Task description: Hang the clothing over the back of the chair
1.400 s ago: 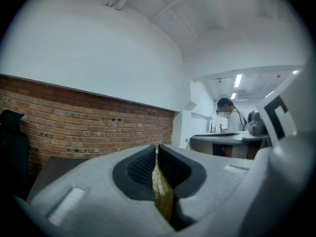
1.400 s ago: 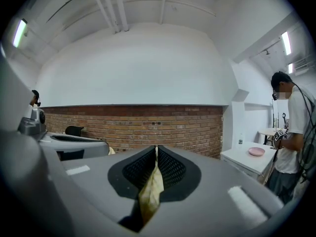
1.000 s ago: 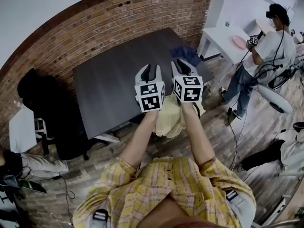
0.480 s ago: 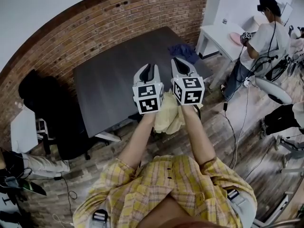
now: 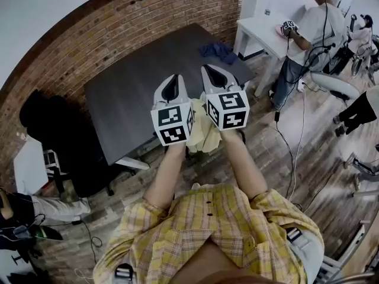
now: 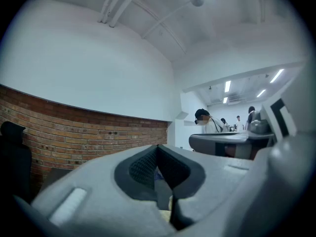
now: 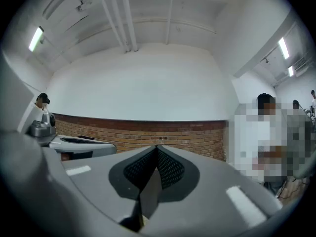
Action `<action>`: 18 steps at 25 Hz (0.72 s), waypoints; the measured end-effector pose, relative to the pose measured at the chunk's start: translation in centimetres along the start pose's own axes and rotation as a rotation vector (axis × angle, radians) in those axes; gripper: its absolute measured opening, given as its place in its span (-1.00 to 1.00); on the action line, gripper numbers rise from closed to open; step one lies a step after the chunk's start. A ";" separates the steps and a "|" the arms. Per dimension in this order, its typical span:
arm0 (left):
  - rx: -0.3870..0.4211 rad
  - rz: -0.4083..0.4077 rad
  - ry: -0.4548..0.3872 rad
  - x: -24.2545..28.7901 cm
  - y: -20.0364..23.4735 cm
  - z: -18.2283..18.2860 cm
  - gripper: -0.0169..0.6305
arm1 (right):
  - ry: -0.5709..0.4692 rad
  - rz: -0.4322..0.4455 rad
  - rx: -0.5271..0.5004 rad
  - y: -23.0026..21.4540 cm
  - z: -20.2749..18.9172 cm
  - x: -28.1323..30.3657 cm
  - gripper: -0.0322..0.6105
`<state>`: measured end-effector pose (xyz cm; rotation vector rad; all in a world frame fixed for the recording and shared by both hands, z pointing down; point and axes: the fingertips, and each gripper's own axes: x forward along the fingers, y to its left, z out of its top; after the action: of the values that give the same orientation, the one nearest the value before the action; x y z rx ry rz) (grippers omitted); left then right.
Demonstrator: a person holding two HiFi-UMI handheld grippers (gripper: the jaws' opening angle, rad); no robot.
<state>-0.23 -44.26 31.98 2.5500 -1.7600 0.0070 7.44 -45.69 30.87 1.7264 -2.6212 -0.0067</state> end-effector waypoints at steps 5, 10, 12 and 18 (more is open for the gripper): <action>0.004 0.001 -0.001 -2.1 -1.0 -0.1 -0.94 | -0.014 0.012 0.000 1.3 0.4 -2.6 -0.89; 0.015 -0.014 0.011 -3.9 -2.3 -0.3 -0.94 | -0.050 0.009 0.013 2.0 1.1 -5.2 -0.89; 0.020 -0.014 0.008 -4.4 -2.6 -0.3 -0.94 | -0.055 0.005 0.021 1.9 1.0 -5.6 -0.89; 0.025 -0.023 0.022 -6.6 -4.1 -1.7 -0.94 | -0.034 0.000 0.041 2.6 -0.8 -7.9 -0.89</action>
<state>1.28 -36.63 33.39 2.5766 -1.7339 0.0562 8.19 -37.46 31.73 1.7545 -2.6642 0.0183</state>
